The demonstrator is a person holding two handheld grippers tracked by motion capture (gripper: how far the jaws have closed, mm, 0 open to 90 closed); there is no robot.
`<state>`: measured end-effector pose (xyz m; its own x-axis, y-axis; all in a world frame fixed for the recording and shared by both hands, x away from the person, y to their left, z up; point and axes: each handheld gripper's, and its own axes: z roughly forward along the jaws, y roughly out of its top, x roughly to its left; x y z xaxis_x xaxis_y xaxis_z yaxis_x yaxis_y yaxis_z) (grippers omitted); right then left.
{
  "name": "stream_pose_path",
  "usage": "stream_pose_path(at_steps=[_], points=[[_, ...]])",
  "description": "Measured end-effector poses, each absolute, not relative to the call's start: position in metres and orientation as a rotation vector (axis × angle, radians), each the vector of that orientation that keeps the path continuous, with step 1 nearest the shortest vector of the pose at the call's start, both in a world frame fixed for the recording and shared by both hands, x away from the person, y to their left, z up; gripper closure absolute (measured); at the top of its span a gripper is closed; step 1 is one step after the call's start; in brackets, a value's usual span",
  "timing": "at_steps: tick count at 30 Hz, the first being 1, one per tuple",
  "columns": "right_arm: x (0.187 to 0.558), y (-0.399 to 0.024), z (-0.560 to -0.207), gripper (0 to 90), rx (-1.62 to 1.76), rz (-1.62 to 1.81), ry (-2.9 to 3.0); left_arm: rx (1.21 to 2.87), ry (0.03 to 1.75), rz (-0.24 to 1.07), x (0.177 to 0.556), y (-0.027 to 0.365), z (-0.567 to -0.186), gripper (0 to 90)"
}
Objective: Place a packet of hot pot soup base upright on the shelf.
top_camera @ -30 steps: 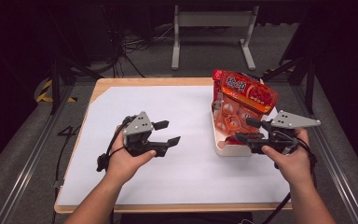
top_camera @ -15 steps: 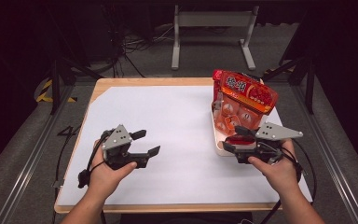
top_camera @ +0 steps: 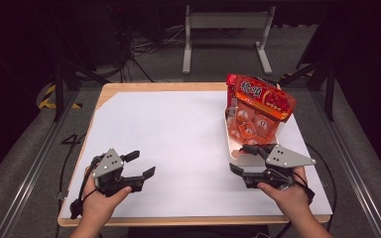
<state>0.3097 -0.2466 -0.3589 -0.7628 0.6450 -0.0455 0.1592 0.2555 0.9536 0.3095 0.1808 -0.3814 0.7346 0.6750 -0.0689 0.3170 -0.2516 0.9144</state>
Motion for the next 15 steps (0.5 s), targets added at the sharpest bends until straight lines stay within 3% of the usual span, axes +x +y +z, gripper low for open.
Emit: stream_pose_path(at_steps=[15], points=[[0.310, -0.243, -0.402, 27.1, 0.771, 1.462, 2.116, 1.837, 0.782, 0.430, 0.309, 0.193, -0.406, 25.8]])
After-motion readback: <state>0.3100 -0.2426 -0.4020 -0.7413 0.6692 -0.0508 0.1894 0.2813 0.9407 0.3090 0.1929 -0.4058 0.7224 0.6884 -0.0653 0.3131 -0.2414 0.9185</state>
